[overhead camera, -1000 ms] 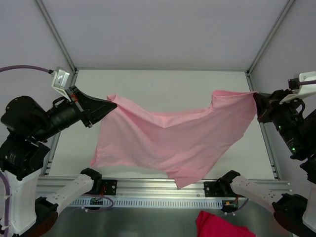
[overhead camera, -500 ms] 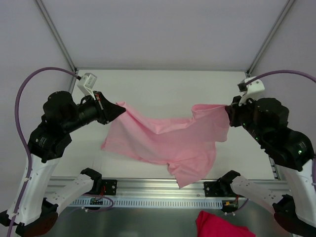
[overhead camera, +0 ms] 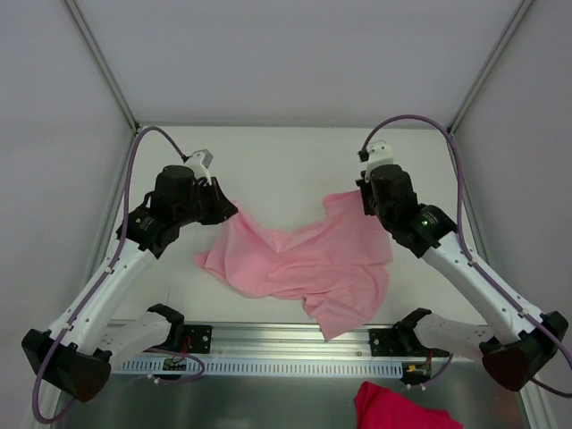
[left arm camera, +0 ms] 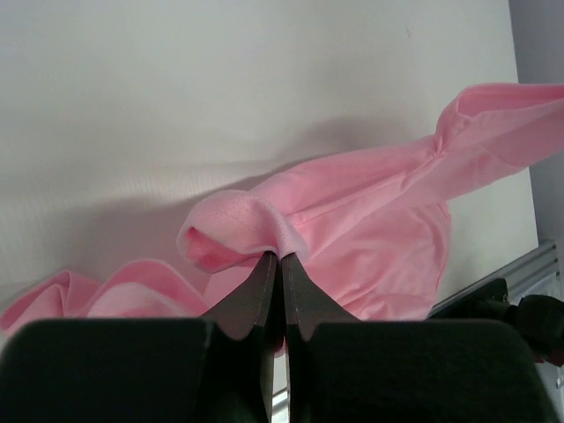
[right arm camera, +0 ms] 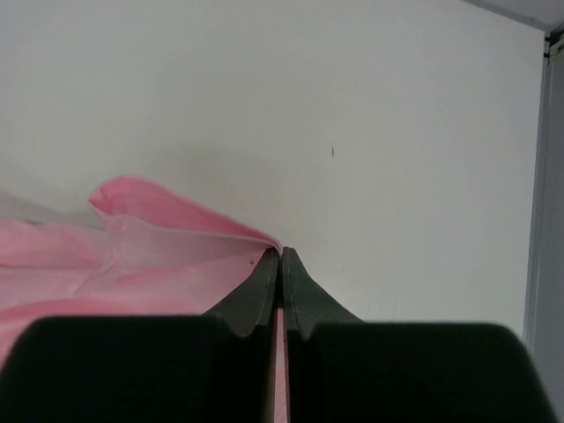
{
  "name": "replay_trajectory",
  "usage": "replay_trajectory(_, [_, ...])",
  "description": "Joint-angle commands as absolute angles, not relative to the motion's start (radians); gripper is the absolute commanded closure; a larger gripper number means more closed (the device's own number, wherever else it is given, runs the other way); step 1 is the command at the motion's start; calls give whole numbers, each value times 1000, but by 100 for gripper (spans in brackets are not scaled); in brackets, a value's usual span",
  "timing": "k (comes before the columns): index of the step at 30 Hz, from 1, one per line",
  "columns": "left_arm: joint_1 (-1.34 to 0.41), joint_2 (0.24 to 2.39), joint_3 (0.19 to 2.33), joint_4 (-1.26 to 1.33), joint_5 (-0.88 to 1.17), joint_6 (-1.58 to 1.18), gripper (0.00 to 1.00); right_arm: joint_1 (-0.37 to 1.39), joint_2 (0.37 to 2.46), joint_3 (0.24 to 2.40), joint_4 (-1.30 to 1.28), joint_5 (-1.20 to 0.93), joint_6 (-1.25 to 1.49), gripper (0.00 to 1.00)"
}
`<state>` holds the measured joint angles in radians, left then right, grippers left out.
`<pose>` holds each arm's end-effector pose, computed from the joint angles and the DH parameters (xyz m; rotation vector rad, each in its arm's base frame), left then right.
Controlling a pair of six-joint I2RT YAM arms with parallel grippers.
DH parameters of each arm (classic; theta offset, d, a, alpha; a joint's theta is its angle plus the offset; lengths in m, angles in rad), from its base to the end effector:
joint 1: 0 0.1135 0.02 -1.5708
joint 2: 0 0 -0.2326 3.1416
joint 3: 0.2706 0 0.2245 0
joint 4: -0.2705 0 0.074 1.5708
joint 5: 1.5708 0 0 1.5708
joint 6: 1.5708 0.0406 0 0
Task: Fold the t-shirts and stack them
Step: Flatten out the tshirt
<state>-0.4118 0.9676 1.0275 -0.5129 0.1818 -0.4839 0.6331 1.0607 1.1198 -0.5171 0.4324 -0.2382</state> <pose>0.1829 -0.0879 0.3281 0.0439 2.0974 -0.7394 0.1860 0.1154 0.3402 -0.5874 1.8997 -0.1839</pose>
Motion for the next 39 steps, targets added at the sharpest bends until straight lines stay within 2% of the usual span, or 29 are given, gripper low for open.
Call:
replay_trajectory(1, [-413, 994, 1026, -403, 103, -495, 100, 635, 1120, 1103, -232, 556, -268, 99])
replay_trajectory(7, [-411, 1038, 1014, -368, -6, -512, 100, 620, 1337, 1107, 38, 690, -354, 99])
replay_trajectory(12, [-413, 1162, 1104, -353, -69, -483, 100, 555, 1553, 1241, 35, 658, -324, 99])
replay_trajectory(16, [-402, 1314, 1268, -357, -80, -460, 100, 511, 1655, 1359, 5, 644, -304, 99])
replay_trajectory(19, [-385, 1478, 1401, -368, -63, -456, 100, 459, 1712, 1417, -46, 629, -295, 99])
replay_trajectory(28, [-301, 1755, 1638, -385, -18, -468, 100, 373, 1773, 1485, -46, 592, -314, 99])
replay_trajectory(39, [-238, 1851, 1683, -385, -32, -454, 100, 362, 1897, 1568, -37, 667, -357, 99])
